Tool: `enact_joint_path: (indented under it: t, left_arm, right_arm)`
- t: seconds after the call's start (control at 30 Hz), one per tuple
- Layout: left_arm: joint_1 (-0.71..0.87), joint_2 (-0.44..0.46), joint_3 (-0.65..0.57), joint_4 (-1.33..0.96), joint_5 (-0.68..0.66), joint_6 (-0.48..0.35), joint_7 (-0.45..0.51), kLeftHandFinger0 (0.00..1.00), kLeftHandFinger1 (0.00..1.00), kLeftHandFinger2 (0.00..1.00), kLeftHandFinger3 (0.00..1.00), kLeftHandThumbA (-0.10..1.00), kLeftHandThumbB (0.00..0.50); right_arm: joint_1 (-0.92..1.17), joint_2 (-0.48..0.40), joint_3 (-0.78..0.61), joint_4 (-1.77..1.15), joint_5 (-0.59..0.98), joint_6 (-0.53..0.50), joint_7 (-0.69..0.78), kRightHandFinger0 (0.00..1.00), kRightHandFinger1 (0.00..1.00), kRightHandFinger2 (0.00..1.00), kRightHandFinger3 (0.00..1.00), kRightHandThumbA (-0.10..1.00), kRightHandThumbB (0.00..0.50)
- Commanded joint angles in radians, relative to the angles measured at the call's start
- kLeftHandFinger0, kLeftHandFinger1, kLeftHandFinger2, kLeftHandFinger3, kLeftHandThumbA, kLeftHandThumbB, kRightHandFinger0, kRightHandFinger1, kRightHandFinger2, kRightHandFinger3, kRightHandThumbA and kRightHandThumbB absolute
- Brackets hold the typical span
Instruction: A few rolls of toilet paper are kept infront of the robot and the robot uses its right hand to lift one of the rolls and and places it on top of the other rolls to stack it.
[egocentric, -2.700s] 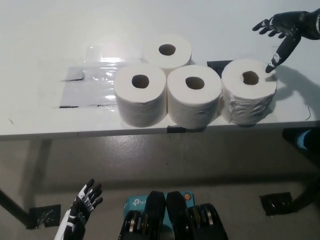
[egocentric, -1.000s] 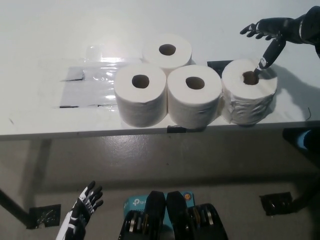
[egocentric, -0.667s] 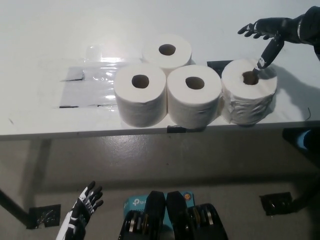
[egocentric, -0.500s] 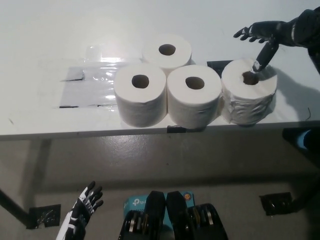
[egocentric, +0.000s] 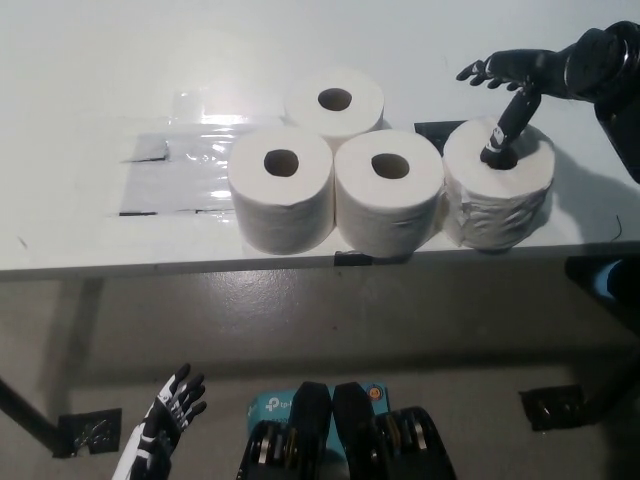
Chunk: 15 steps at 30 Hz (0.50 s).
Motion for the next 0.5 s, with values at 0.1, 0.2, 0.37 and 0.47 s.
enact_joint_path:
  t: [0.1,0.2,0.37,0.47]
  left_arm:
    - [0.006,0.004,0.0,-0.031,-0.001,-0.015,0.005,1.0,1.0,1.0,1.0,1.0,0.225]
    - [0.007,0.003,0.001,-0.03,0.001,-0.011,0.007,1.0,1.0,1.0,1.0,1.0,0.239]
    - [0.013,0.003,0.0,-0.031,0.005,-0.013,0.008,1.0,1.0,1.0,1.0,1.0,0.246]
    - [0.015,0.001,0.001,-0.03,0.001,-0.012,0.008,1.0,1.0,1.0,1.0,1.0,0.24]
  right_arm:
    - [-0.076,-0.016,-0.013,0.025,-0.016,-0.007,-0.028,1.0,1.0,1.0,1.0,1.0,0.324]
    - [-0.084,-0.024,0.0,0.016,-0.036,-0.006,-0.029,1.0,1.0,1.0,1.0,1.0,0.349]
    - [-0.088,-0.038,-0.022,0.002,-0.008,-0.06,-0.006,1.0,1.0,1.0,1.0,1.0,0.28]
    - [-0.094,-0.041,-0.03,0.001,-0.006,-0.051,-0.005,1.0,1.0,1.0,1.0,1.0,0.265]
